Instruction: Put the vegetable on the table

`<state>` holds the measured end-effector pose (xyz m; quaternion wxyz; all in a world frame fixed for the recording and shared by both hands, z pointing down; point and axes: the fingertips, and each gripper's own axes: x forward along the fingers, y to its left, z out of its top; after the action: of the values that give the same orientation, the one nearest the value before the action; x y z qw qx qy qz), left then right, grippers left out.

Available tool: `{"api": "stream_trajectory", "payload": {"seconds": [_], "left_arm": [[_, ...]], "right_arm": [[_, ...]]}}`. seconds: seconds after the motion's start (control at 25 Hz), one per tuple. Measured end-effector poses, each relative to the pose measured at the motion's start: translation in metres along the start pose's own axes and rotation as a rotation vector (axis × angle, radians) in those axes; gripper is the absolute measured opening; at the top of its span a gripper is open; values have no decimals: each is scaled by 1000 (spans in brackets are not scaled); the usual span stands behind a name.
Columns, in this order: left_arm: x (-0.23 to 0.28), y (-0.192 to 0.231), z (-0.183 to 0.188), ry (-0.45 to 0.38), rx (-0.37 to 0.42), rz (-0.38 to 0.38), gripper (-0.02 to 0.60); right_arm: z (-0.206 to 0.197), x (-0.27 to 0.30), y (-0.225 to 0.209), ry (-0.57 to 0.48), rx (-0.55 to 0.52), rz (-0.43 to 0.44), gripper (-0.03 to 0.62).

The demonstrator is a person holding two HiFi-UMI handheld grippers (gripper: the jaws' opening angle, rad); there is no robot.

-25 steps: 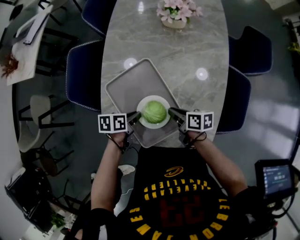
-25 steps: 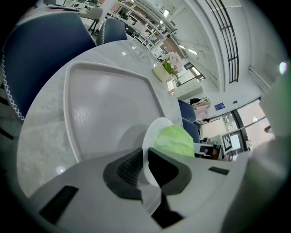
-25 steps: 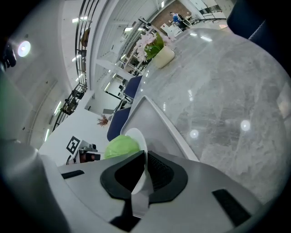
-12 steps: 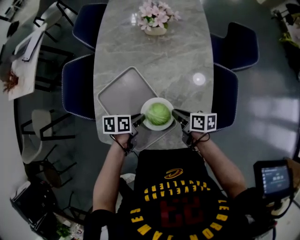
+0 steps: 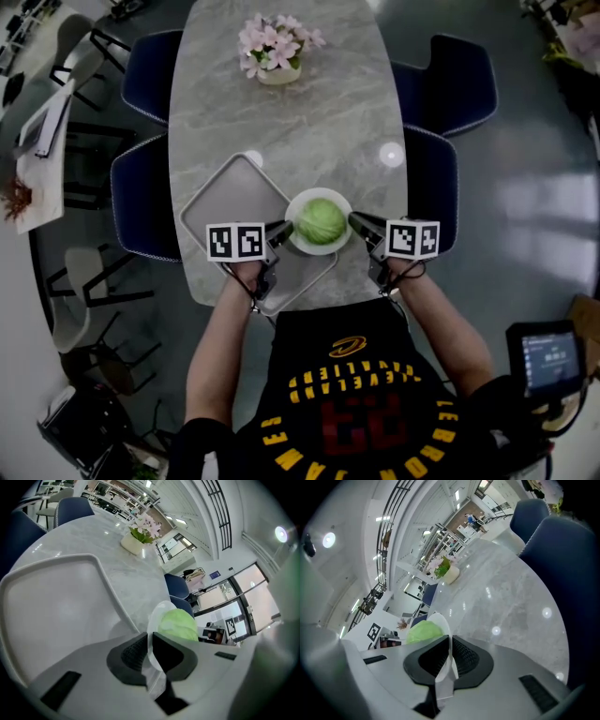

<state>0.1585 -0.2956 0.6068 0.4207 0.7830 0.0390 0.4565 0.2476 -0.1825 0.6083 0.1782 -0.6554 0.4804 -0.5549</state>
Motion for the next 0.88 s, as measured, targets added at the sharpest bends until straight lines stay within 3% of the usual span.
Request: {"api": "stream_trajectory", "payload": {"seconds": [0.52,0.88], "left_arm": [[48,-13,54,39,25,-21,34],[65,-14,72,70,25,-21,34]], "right_arm": [[57,4,-39,-44,28,-30,31],[72,5,-53,-55,62,-57,31]]}}
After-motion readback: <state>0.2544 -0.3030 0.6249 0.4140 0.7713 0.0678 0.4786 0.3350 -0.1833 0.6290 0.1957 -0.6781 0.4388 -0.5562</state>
